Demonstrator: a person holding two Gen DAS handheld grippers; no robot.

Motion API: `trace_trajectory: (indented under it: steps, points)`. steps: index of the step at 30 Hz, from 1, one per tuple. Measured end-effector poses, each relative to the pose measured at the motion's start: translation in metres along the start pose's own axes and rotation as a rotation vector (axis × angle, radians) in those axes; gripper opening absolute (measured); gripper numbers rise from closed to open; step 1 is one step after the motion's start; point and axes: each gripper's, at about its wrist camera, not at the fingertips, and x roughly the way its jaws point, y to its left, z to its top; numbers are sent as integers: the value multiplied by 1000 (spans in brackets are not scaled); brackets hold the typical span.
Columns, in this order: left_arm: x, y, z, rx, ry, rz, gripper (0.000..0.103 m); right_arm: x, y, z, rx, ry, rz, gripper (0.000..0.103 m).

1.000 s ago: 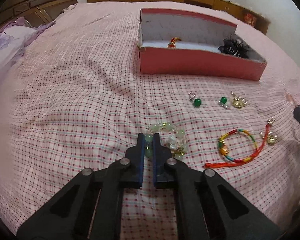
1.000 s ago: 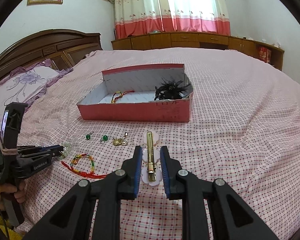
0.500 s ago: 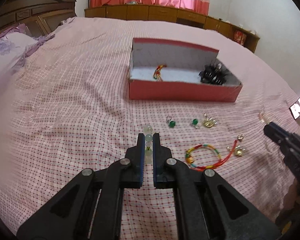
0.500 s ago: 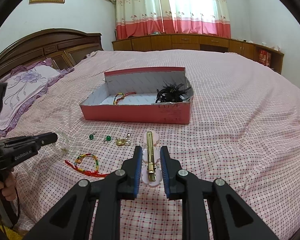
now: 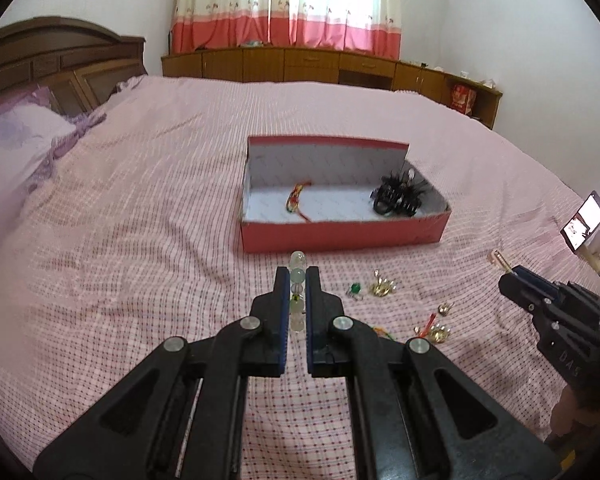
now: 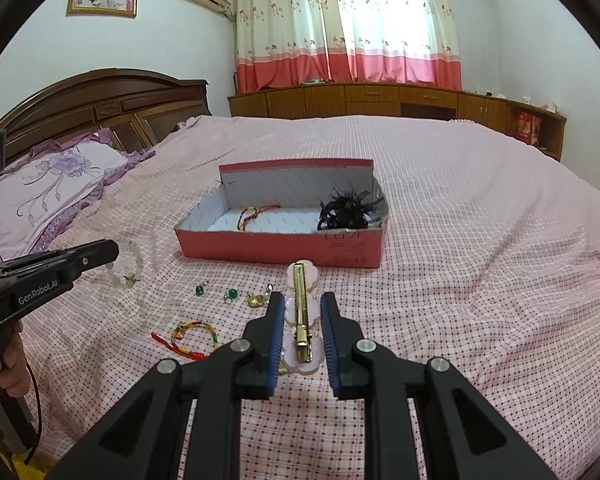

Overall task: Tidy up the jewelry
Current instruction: 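Carry the jade bracelet in left tool and gold hairpin in right tool to the box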

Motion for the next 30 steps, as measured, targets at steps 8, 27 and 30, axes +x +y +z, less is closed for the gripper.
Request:
trace_trajectory:
  steps: [8, 27, 30]
  points:
    - [0, -9, 21, 20, -57, 3, 0, -3, 8, 20, -21, -51, 10, 20]
    - [35, -17, 66, 43, -140, 37, 0, 42, 3, 73, -22, -111, -17, 20]
    - [42, -16, 71, 35, -146, 41, 0, 49, 3, 79, -22, -114, -23, 20]
